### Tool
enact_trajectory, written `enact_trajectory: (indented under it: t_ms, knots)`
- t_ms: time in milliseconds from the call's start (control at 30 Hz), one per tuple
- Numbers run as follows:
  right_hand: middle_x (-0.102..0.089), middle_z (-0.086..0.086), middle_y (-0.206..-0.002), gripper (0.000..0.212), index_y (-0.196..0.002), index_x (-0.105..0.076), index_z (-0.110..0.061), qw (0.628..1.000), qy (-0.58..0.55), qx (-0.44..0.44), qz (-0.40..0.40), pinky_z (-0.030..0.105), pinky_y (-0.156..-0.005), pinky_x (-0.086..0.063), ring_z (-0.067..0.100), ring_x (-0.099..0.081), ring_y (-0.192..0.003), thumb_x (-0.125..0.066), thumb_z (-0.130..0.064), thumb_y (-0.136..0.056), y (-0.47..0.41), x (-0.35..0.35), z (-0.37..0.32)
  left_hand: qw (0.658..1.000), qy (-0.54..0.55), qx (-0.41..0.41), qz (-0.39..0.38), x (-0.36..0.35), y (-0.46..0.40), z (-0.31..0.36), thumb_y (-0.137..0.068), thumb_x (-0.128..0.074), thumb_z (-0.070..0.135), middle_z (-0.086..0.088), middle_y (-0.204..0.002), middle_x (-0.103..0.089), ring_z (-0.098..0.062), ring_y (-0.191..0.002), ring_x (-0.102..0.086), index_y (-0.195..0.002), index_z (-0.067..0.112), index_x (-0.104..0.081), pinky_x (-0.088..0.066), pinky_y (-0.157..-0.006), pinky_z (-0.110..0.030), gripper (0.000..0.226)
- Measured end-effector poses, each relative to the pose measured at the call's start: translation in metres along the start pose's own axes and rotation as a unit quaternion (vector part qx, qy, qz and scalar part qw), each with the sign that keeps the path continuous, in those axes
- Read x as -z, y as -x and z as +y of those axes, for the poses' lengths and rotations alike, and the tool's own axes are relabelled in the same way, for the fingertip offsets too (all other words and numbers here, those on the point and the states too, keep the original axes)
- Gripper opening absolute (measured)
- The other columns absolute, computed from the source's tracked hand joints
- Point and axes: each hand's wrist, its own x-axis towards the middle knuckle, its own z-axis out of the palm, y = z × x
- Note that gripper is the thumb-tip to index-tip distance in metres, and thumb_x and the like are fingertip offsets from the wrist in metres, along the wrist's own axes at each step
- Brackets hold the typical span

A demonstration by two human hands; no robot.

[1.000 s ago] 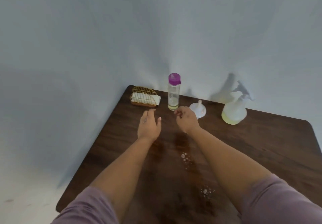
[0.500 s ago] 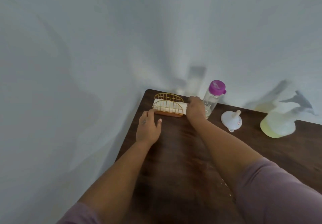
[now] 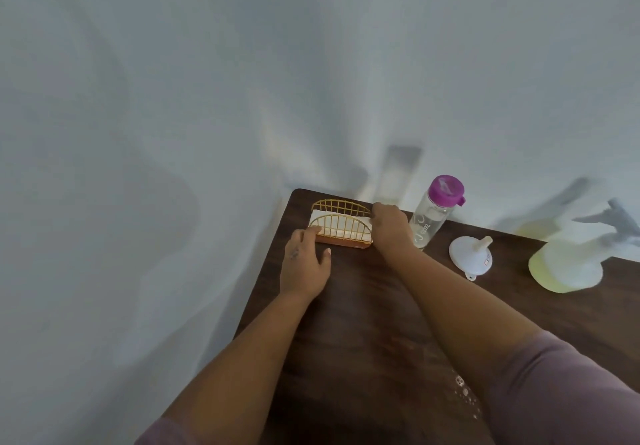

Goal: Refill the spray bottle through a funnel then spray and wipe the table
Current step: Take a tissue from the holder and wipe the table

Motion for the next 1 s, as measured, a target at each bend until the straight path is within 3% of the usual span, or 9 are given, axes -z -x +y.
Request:
enact_trajectory:
  t_ms: [533, 633, 767, 900, 1000]
  knots:
    - [-0.063, 0.012, -0.105, 0.018, -0.104, -0.060, -0.007, 1.000, 0.017, 0.022, 0.011, 0.033, -0.069, -0.044, 0.029, -0.061, -0.093, -0.045, -0.006, -0.094, 0.001, -0.001, 0.007, 1.000, 0.006, 0.004, 0.007, 0.005, 0.001, 0.001, -0.094, -0.059, 0.032, -0.001, -0.141, -0.043, -0.018, -0.128, -0.045, -0.139, 0.026, -0.043, -0.042, -0.092, -0.020, 0.048]
    - [-0.058, 0.013, -0.109, 0.018, -0.109, -0.057, -0.004, 0.999, 0.018, 0.026, 0.004, 0.034, -0.070, -0.044, 0.031, -0.061, -0.096, -0.047, -0.004, -0.094, 0.004, -0.001, 0.005, 1.000, 0.005, 0.005, 0.008, 0.005, 0.001, 0.002, -0.094, -0.059, 0.031, -0.001, -0.140, -0.043, -0.018, -0.128, -0.045, -0.138, 0.026, -0.043, -0.037, -0.087, -0.017, 0.048]
    - [-0.050, 0.015, -0.116, 0.021, -0.115, -0.049, -0.002, 0.998, -0.027, 0.053, 0.011, 0.031, -0.073, -0.042, 0.031, -0.059, -0.098, -0.047, -0.003, -0.094, 0.008, 0.002, 0.002, 1.000, 0.003, 0.011, 0.011, 0.006, 0.001, 0.002, -0.094, -0.059, 0.031, -0.001, -0.140, -0.044, -0.018, -0.128, -0.045, -0.138, 0.025, -0.044, -0.042, -0.091, -0.021, 0.047]
    - [-0.050, 0.013, -0.109, 0.018, -0.108, -0.050, -0.003, 0.989, -0.048, 0.135, 0.041, 0.030, -0.073, -0.035, 0.024, -0.046, -0.092, -0.045, 0.002, -0.091, 0.012, 0.014, -0.004, 0.999, 0.017, 0.023, 0.032, 0.009, -0.001, 0.008, -0.094, -0.058, 0.026, -0.002, -0.131, -0.048, -0.019, -0.120, -0.051, -0.131, 0.023, -0.049, -0.043, -0.084, -0.018, 0.038]
    - [-0.053, 0.012, -0.095, 0.018, -0.097, -0.046, -0.011, 0.987, -0.081, 0.129, 0.047, 0.029, -0.064, -0.035, 0.021, -0.042, -0.082, -0.043, 0.005, -0.089, 0.016, 0.031, -0.012, 0.995, 0.037, 0.061, 0.063, 0.011, -0.002, 0.020, -0.096, -0.055, 0.020, -0.004, -0.122, -0.050, -0.018, -0.111, -0.054, -0.120, 0.019, -0.051, -0.044, -0.077, -0.016, 0.024]
